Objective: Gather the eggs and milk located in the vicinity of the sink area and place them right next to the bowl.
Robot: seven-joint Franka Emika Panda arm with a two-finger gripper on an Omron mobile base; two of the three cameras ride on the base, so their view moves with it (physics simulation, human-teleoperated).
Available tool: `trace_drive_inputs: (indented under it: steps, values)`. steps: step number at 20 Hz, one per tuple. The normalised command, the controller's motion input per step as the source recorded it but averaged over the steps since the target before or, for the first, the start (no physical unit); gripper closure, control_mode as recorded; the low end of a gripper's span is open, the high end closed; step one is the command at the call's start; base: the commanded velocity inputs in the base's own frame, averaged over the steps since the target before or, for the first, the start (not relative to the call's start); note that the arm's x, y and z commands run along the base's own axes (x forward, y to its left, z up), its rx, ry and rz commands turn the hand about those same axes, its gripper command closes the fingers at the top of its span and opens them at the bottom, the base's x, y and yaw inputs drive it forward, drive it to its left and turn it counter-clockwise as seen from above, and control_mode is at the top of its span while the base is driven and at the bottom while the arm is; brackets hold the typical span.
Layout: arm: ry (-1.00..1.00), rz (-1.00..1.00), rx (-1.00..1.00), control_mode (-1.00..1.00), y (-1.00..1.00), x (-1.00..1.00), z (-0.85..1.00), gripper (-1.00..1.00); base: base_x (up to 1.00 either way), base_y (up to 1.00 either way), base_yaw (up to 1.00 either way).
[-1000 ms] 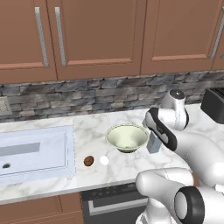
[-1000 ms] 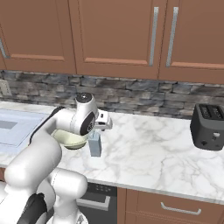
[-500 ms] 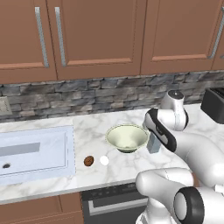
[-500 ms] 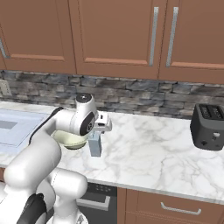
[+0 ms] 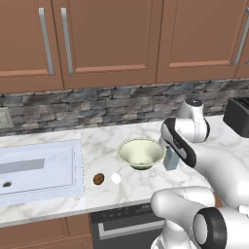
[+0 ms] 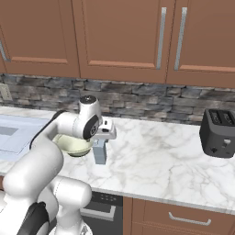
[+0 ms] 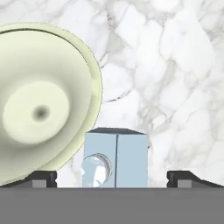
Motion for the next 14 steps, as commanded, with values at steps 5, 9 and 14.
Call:
trace_drive_inputs:
  steps: [5,9,14]
  values:
    - [0.04,0.02,0.0,-1.0,0.23,-0.18,0.19,-1.0,0.0,0.0,0.0]
    - [0.0,0.03,0.0,-1.0,0.33,-0.11,0.24,-1.0,0.0,0.0,0.0]
    - [0.0,0.01,0.0,-1.0,0.38,-0.26,0.05,-1.0,0.0,0.0,0.0]
